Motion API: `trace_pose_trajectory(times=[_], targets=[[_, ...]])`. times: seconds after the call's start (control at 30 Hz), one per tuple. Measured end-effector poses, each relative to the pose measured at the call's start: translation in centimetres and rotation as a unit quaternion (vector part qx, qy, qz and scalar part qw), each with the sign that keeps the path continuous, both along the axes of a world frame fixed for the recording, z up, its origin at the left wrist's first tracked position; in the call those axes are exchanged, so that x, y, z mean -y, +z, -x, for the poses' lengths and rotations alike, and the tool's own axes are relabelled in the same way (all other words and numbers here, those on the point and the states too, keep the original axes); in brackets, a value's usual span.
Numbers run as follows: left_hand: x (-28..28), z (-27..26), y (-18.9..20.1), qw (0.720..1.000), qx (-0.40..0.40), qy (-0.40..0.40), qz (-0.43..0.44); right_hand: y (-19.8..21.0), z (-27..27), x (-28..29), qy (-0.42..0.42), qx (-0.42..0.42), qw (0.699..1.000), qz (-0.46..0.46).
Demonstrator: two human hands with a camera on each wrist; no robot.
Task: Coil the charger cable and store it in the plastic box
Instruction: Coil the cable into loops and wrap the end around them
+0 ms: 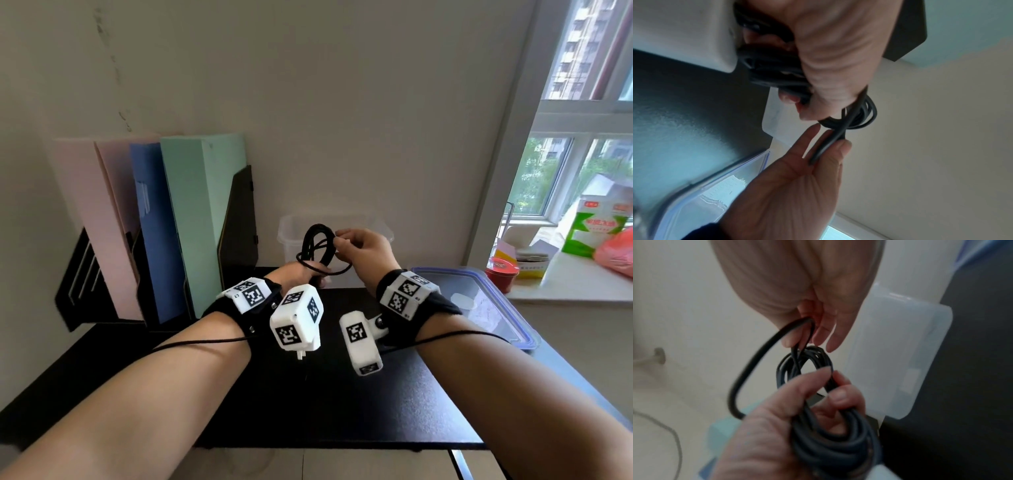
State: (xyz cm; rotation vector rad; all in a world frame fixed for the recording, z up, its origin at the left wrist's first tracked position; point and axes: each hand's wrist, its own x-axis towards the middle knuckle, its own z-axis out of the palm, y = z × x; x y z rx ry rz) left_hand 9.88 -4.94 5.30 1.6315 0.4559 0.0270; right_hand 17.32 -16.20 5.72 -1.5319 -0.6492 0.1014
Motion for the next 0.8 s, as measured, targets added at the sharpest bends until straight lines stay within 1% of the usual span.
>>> trace_pose_trajectory(times=[0.03, 0.07, 0.13, 0.23, 0.33, 0.4, 0.47, 0.53, 0.6, 0.67, 0.8], targets=[[0.0, 0.0, 0.0, 1.0, 0.004, 0.011, -0.006, 0.1, 0.1, 0.0, 0.012, -0.073, 0.996, -0.054], [-0.1, 0.1, 0.0, 1.0, 0.009, 0.026, -0.016, 0.3, 0.1, 0.1, 0.021, -0.137, 0.985, -0.104], [-0.3, 0.6, -0.2, 0.999, 0.003, 0.048, -0.026, 0.9, -0.1, 0.4, 0.013, -0.218, 0.961, -0.169], [-0.5, 0.6, -0.4, 0.998, -0.022, 0.058, -0.005, 2.0, -0.1, 0.8, 0.01, -0.292, 0.924, -0.245], [-0.2, 0.5, -0.2, 0.998, -0.013, 0.066, 0.019, 2.6, 0.1, 0.6, 0.054, -0.382, 0.874, -0.296], [-0.2, 0.4, -0.4, 0.998, -0.004, 0.061, -0.001, 2.7, 0.0, 0.5, 0.087, -0.445, 0.836, -0.309], [-0.1, 0.4, -0.5, 0.998, 0.0, 0.047, -0.029, 2.9, -0.4, 0.5, 0.093, -0.484, 0.803, -0.336], [0.2, 0.6, -0.5, 0.999, -0.001, 0.028, -0.039, 3.1, -0.7, 0.5, 0.09, -0.503, 0.781, -0.359], [0.4, 0.5, -0.4, 0.999, -0.01, 0.017, -0.041, 3.4, -1.0, 0.7, 0.089, -0.508, 0.773, -0.368], [0.6, 0.4, -0.1, 0.999, -0.007, 0.017, -0.032, 3.6, -1.6, 0.8, 0.082, -0.505, 0.777, -0.367], [0.6, 0.4, 0.4, 0.999, 0.007, -0.003, 0.043, 4.0, -2.8, 1.2, 0.073, -0.487, 0.791, -0.363]])
